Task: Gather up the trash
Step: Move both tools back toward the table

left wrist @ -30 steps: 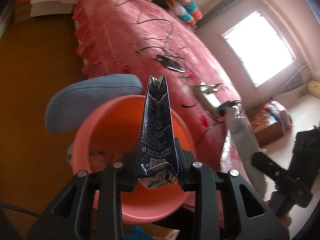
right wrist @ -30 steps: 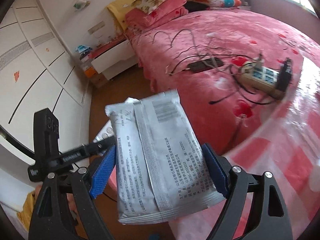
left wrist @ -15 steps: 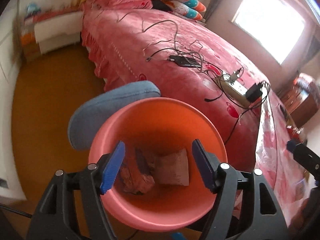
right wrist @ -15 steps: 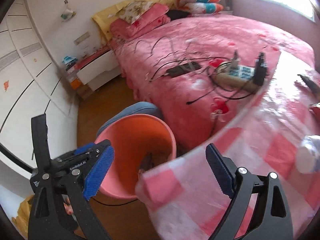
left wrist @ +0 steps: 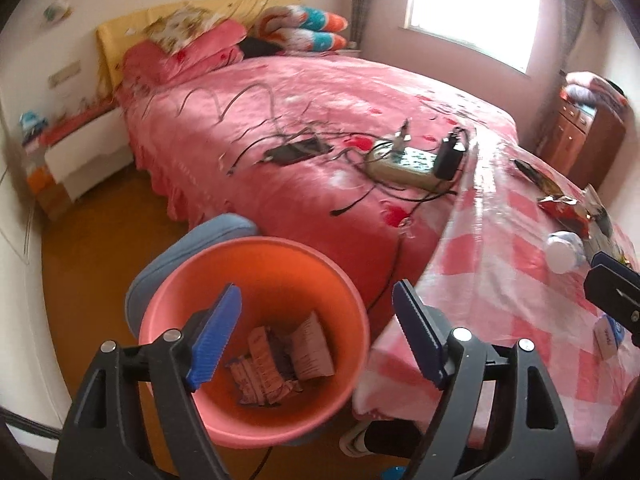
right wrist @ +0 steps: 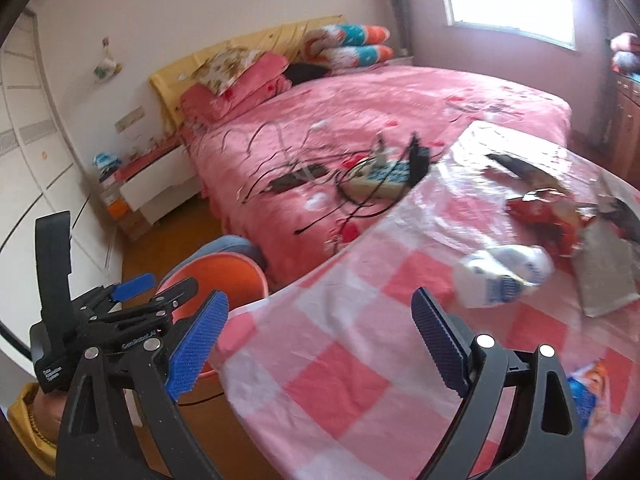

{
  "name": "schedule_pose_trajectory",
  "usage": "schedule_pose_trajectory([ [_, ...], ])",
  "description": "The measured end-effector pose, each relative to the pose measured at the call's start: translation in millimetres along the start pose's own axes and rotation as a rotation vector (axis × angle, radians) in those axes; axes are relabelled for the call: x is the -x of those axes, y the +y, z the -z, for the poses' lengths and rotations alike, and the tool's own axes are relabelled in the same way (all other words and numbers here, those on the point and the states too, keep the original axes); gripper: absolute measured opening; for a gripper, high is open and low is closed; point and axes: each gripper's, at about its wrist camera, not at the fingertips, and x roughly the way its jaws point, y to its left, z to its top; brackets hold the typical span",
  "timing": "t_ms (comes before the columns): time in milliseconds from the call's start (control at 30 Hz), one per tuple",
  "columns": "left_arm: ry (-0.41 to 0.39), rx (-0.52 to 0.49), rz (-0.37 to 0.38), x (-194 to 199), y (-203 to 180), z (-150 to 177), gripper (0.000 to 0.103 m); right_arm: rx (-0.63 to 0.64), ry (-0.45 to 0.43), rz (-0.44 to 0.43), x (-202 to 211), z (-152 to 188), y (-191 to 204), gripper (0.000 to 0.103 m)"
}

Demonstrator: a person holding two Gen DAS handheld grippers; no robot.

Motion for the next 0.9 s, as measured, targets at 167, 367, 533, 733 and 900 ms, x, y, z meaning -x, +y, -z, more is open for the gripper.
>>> schedule_pose_trajectory([
  [167, -0.029, -0.065, -0.005, 17, -27, -6, 0.081, -0.02, -0.049, 0.038, 19, 7, -23, 0.092],
  [367, -0.049, -0.118, 0.002, 29, -57, -10, 0.081, -0.055, -0.087, 0.06, 36, 16, -49, 0.092],
  [533, -0.065, -0.176, 0.002, 39, -86, -11, 0.082, -0.096, -0.113, 0.071, 50, 22, -69, 0.092],
  [733, -0.075, -0.231, 0.01, 47, -115, -11, 0.082, -0.138, -0.145, 0.093, 67, 27, -93, 0.094],
  [900, -0.076, -0.277, 0.02, 52, -139, -9, 0.083, -0.173, -0.169, 0.106, 80, 32, -112, 0.094],
])
